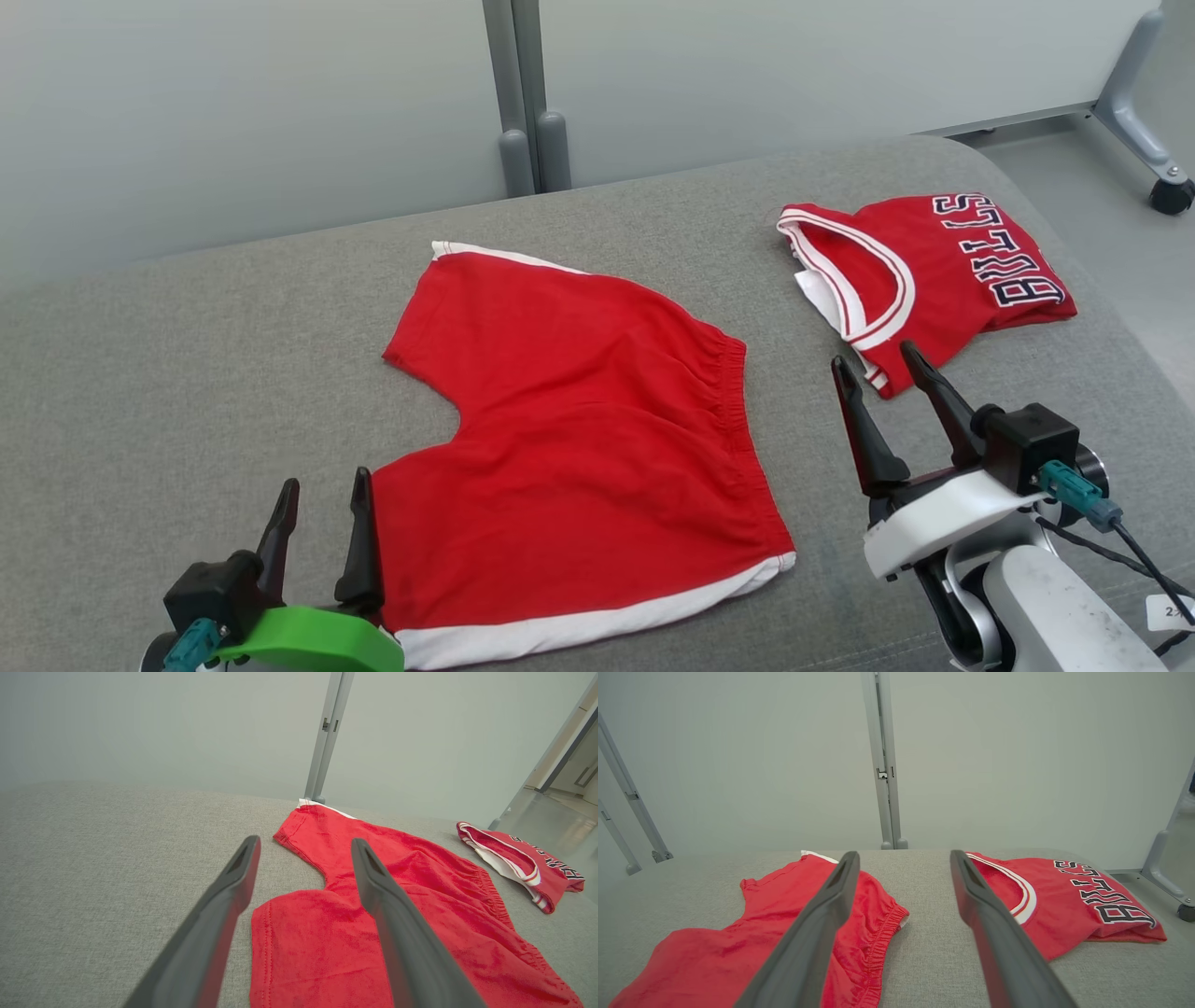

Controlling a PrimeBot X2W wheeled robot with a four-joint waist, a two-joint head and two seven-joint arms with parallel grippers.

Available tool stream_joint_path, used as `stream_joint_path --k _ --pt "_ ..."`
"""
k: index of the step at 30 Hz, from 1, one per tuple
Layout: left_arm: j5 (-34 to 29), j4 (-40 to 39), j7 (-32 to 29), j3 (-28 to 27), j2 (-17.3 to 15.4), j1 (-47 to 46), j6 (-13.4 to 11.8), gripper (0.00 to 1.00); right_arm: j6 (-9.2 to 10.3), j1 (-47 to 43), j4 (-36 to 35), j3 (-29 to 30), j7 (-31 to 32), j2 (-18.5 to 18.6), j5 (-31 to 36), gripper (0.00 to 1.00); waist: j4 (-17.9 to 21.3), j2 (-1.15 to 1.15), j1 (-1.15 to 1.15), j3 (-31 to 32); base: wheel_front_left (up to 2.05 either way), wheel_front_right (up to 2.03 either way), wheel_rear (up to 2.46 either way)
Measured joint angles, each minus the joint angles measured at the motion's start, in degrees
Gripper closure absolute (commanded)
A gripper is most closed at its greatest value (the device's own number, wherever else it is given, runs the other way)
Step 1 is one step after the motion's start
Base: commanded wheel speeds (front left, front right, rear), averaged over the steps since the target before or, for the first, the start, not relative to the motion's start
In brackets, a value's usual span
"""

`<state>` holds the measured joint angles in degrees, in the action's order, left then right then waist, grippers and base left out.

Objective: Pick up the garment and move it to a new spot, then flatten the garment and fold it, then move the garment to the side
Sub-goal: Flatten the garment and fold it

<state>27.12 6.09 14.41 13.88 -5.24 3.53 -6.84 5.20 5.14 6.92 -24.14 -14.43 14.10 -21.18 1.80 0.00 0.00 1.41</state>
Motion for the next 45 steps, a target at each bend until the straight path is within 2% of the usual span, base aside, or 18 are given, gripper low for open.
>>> stream_joint_path --k 19,35,45 --pt "-3.82 -2.23 0.01 -4.44 1.01 3.76 -0.09 0.0 -0.08 -2.18 -0.1 1.07 0.0 -1.38 1.1 0.0 -0.01 0.0 0.0 0.45 0.0 0.0 0.0" --pt "-4.9 -3.09 0.01 -5.28 1.99 4.69 -0.23 0.0 -0.65 -2.2 -0.35 2.05 0.0 -1.77 1.86 0.0 -0.12 0.0 0.0 -0.02 0.0 0.0 0.0" --pt "-4.92 0.63 -1.11 -3.78 2.0 7.68 -0.23 0.0 -1.85 -3.83 0.55 2.05 0.0 -0.82 3.2 0.0 -0.46 0.0 0.0 -0.52 0.0 0.0 0.0"
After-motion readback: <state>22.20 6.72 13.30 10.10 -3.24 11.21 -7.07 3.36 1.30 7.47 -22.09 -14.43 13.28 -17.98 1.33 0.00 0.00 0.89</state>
